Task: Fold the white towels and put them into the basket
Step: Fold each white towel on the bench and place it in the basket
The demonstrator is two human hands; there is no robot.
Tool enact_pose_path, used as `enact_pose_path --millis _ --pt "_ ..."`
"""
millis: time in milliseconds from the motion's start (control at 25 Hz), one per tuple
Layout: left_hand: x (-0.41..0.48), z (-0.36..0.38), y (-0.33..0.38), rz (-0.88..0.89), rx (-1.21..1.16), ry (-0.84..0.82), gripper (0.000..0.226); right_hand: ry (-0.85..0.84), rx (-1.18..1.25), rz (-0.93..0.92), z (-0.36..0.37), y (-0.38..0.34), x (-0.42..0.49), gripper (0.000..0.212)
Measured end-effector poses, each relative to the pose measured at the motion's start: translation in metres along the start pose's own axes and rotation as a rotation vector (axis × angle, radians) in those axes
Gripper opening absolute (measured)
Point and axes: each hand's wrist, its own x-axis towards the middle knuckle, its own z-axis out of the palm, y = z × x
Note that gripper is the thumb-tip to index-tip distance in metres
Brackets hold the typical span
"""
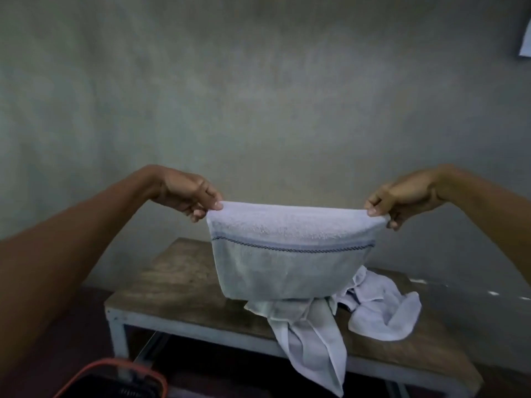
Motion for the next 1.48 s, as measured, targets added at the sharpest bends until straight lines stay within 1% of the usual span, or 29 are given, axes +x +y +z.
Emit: enact_pose_path --millis 40,120,200,280,400,480,560,680,760,920,1000,1080,1160,1240,1280,1360,1480 --pt "0.004 0.009 -0.013 -0.039 0.002 -0.060 0.004 -0.056 -0.011 0.030 0.009 0.010 0.009 0.013" --pt "0.022 0.029 -0.043 -0.094 0.023 -0.115 0.003 -0.097 -0.056 0.071 0.029 0.032 0.037 0.011" --pt "0.049 0.053 -0.078 -0.136 0.077 -0.099 0.002 -0.096 -0.134 0.109 0.055 0.058 0.077 0.012" --pt "0.080 0.077 -0.119 -0.168 0.147 -0.017 0.008 -0.067 -0.192 0.136 0.085 0.086 0.121 0.013" --pt "0.126 0.101 -0.176 -0.131 0.169 0.178 0.017 0.076 -0.242 0.084 0.111 0.123 0.182 0.018" --pt "0.159 0.105 -0.204 -0.115 0.161 0.315 0.017 0.188 -0.254 0.007 0.111 0.140 0.220 0.021" --pt "0.193 0.104 -0.223 -0.119 0.180 0.413 0.017 0.305 -0.282 -0.048 0.106 0.149 0.254 0.024" --pt "0.244 0.103 -0.238 -0.121 0.182 0.556 0.017 0.489 -0.260 -0.069 0.093 0.152 0.302 0.013" --pt "0.279 0.100 -0.247 -0.133 0.170 0.618 0.014 0.543 -0.304 -0.091 0.082 0.156 0.336 0.013" --pt "0.326 0.097 -0.269 -0.136 0.274 0.592 0.012 0.424 -0.361 -0.050 0.074 0.170 0.396 0.009" --pt "0.335 0.094 -0.277 -0.064 0.337 0.558 0.012 0.352 -0.336 -0.050 0.074 0.175 0.411 0.014" --pt "0.340 0.091 -0.285 0.037 0.369 0.513 0.011 0.235 -0.342 -0.058 0.076 0.174 0.420 0.013" --pt "0.340 0.085 -0.288 0.051 0.343 0.451 0.008 0.171 -0.368 -0.061 0.075 0.172 0.420 0.012" --pt "0.335 0.081 -0.288 0.032 0.308 0.430 0.003 0.185 -0.337 -0.084 0.072 0.168 0.413 0.015" --pt "0.331 0.079 -0.286 0.030 0.274 0.453 0.008 0.210 -0.303 -0.096 0.070 0.165 0.409 0.017" --pt "0.321 0.072 -0.278 0.030 0.164 0.542 0.014 0.274 -0.238 -0.108 0.065 0.158 0.395 0.017" --pt "0.295 0.060 -0.247 0.067 0.093 0.659 0.016 0.335 -0.071 -0.133 0.055 0.142 0.364 0.015"
